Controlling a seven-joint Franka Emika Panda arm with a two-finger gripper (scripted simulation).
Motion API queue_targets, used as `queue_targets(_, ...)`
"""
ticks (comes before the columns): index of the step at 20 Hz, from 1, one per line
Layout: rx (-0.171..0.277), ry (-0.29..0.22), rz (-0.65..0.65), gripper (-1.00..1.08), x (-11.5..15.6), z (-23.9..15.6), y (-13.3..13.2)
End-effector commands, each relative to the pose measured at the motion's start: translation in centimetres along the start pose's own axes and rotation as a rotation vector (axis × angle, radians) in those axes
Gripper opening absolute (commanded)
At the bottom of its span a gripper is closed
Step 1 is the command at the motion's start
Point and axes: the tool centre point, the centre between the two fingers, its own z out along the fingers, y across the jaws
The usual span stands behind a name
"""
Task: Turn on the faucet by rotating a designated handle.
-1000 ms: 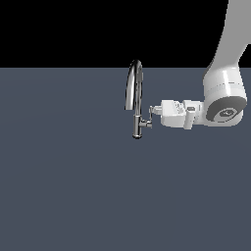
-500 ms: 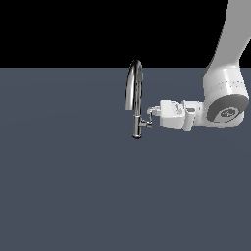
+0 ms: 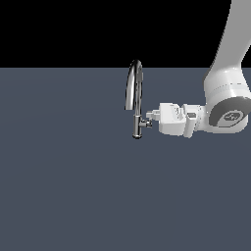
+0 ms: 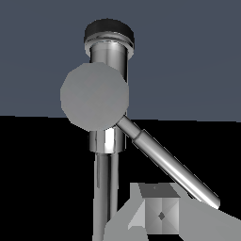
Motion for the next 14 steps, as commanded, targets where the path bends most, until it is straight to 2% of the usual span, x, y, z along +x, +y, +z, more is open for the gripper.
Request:
queue_targets(1,0.005,0.003,0.023,-1.0,1.5,-0.7,1.7)
queue_targets(3,0.006,0.003,0.023,-1.0,1.6,-0.7,2.0)
queue_targets(4,-0.004,-0.002,-0.001,-1.0,0.4,0.1,1.0)
queue_targets(13,0.005,0.003,0.022,-1.0,6.5,-0.7,3.3)
queue_targets(14,0.005,0.003,0.022,-1.0,6.5,-0.7,3.3)
